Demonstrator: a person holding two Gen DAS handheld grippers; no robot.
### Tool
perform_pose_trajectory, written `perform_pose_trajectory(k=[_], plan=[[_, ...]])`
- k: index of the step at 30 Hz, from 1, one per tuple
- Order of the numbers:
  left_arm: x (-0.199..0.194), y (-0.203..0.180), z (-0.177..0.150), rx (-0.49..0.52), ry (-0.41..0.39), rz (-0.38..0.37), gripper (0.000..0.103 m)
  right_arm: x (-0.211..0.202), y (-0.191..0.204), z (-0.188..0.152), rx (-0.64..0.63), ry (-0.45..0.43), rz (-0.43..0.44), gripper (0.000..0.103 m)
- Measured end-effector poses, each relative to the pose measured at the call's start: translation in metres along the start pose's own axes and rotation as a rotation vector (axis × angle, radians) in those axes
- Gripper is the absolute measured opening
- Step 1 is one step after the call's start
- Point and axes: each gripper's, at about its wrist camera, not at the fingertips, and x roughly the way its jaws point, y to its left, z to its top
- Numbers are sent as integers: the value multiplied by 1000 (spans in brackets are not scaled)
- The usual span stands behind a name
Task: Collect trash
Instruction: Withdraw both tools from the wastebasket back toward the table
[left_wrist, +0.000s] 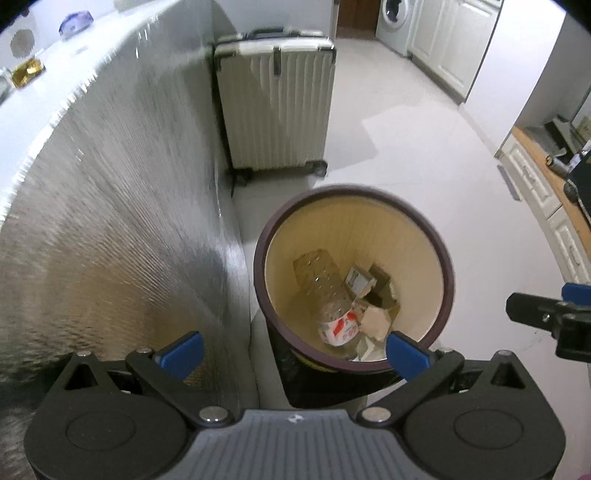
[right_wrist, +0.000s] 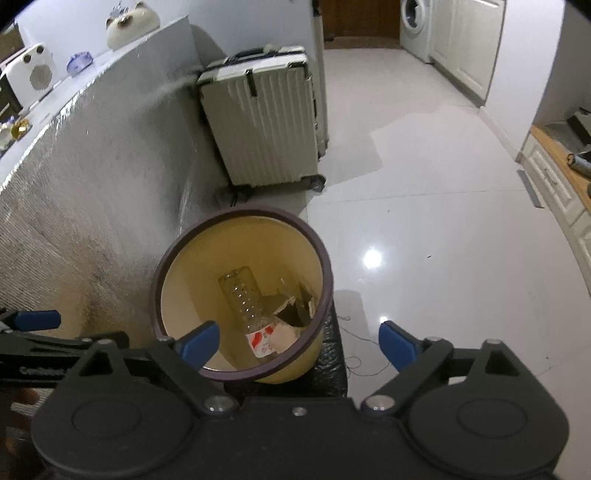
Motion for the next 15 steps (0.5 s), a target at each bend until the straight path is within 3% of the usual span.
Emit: perform_pose_trajectory(k=[9,15], plan=[[-42,0,-14,17,-74,-33,103,-37,-7,-14,13,-79,-21,103],[-69,-1,-28,45,-128,-62,103,-59,-6,-28,-1,-131,-31,103]])
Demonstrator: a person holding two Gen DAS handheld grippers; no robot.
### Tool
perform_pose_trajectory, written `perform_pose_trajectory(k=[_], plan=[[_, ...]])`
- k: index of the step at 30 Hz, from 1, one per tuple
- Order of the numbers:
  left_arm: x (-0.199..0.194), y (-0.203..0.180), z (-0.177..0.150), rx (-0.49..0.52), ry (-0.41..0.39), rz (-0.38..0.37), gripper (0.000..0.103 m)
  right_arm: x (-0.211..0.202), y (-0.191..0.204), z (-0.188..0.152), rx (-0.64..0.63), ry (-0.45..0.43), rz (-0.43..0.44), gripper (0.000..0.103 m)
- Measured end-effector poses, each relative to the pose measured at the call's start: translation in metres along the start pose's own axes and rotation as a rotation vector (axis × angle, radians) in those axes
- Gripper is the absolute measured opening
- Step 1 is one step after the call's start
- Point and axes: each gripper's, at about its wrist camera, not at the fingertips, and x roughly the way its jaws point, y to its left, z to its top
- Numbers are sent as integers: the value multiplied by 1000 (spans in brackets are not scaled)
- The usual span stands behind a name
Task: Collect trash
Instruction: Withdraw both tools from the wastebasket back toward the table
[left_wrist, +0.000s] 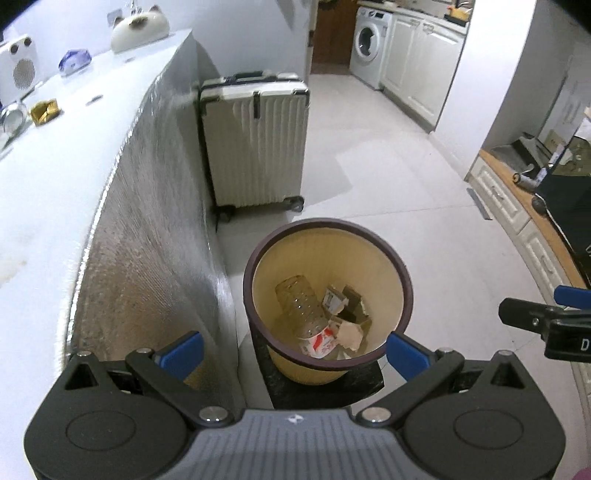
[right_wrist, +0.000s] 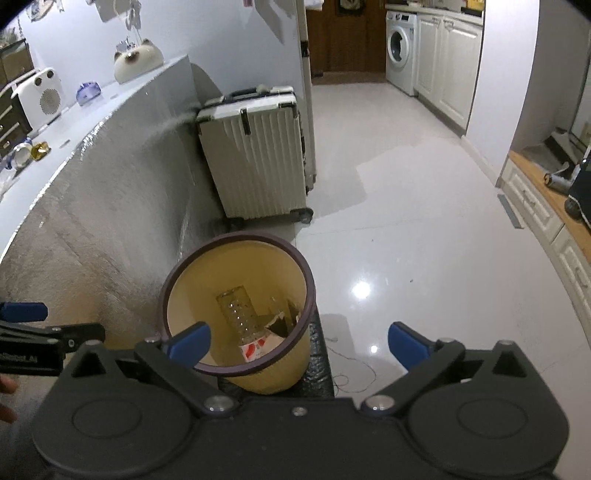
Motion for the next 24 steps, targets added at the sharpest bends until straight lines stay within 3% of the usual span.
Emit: perform_pose_trajectory(k=[14,24], plan=[[-60,-5,-13,29,-177,-59,103,-59,8,-16,6,-166,23,103],[-104,11,-32,-9,-304,-84,103,-94,14,-30,9,-287,31,103]])
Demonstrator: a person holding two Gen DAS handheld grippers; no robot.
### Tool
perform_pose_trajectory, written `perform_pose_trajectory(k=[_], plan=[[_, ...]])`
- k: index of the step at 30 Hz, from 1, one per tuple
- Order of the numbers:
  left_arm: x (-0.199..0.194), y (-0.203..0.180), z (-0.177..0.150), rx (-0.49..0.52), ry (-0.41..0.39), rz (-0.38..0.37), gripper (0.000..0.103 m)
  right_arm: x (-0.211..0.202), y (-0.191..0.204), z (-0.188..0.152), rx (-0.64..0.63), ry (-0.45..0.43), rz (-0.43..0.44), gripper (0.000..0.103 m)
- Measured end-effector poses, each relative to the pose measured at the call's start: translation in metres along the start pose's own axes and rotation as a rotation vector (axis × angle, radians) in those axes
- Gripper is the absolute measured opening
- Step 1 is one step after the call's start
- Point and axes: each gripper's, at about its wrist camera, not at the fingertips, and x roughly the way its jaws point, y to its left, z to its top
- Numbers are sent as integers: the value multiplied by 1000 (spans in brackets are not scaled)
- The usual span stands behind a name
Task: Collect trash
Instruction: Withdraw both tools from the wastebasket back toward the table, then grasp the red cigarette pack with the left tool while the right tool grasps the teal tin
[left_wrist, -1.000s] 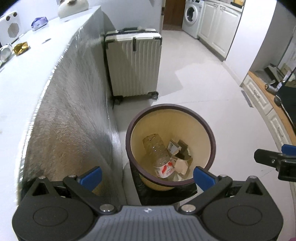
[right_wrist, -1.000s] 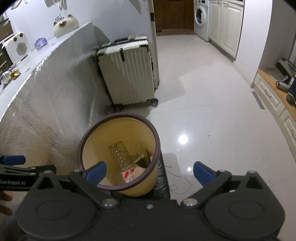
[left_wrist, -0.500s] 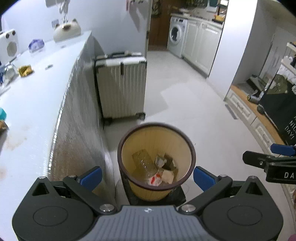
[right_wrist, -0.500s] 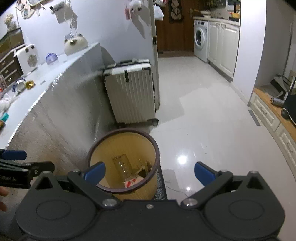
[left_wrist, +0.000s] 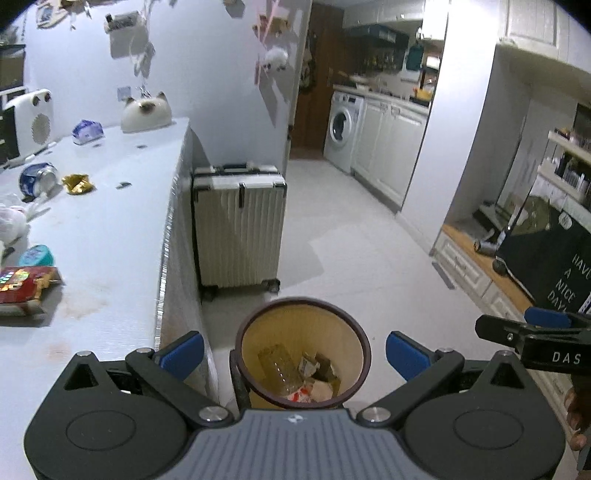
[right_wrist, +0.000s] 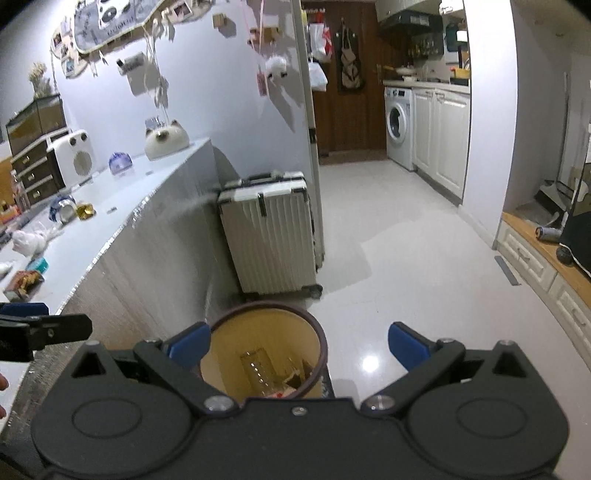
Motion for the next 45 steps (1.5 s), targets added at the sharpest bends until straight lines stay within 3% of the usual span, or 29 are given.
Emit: perform_pose_trajectory(k=[15,22,28,35,40,43,45], plan=[[-63,55,-25,-66,-193,119,103,-17,50,-9,-68,-184,97,103],[-77,84,-30,-63,-233,212,103,-5,94,-5,-115,-203,188,103],[-67,121,-21,-65,-207,280,103,5,130,1,-146,-218,271,103],[-45,167,-2,-131,-178,356,103,28,168,24,-220,-205,294,103],[-38,181,-5,-190,-164,318,103,64,198,58,-215,-154,398,102],[-40,186,-11,-239,-181,260,103,92,220,72,-206,-56,478,69],[-43,192,-15,-284,-201,217,103,113,235,78,-201,13,539,37]])
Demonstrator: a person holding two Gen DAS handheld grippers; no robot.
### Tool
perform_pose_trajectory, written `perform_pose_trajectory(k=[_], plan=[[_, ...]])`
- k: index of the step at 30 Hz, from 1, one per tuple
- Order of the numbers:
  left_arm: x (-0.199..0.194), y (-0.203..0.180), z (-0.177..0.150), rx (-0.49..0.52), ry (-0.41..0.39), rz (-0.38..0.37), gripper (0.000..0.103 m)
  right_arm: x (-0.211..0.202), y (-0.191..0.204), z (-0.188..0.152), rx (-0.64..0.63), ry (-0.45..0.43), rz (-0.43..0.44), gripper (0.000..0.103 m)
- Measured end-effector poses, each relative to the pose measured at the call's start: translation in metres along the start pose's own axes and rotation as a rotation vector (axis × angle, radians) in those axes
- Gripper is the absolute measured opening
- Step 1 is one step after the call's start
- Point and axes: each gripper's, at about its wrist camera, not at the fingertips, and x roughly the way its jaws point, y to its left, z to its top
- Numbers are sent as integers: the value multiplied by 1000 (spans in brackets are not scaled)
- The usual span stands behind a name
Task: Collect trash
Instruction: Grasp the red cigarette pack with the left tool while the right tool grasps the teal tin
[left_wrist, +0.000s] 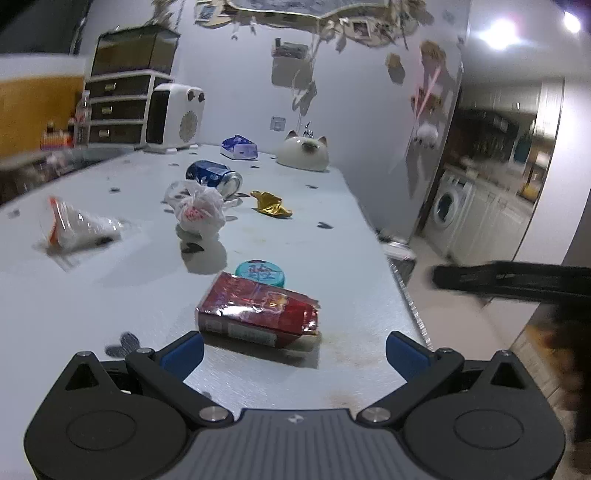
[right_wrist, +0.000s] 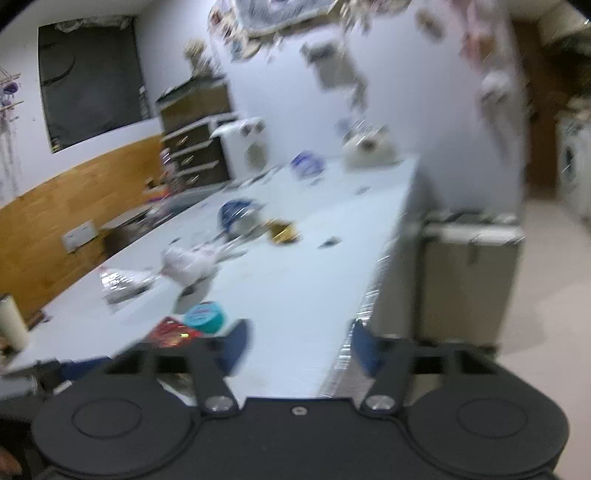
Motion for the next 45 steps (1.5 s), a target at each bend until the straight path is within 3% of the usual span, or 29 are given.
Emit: perform_pose_trajectory(k=[3,13,20,26,32,38,42,45], plan=[[-2,12,-1,-85,-7,-47,103,34,9,4,-8,52,51,17],[4,51,6,-354,-7,-135,97,104,39,2,-65,181,189,5],[10,64,7,-369,-9,-72,96,96,61,-16,-152,180,356,4],[12,60,9,-308,9,-31,93,83,75,-23,-236,180,464,4],[17,49,7,-201,29,39,83,75,63,-16,-260,138,331,7],[16,38,2,-119,25,111,69,91,52,3,-218,81,223,32],[17,33,3,-89,32,131,68,110,62,10,-232,99,213,42],[17,32,2,-60,41,142,62,122,73,12,-248,112,205,47]])
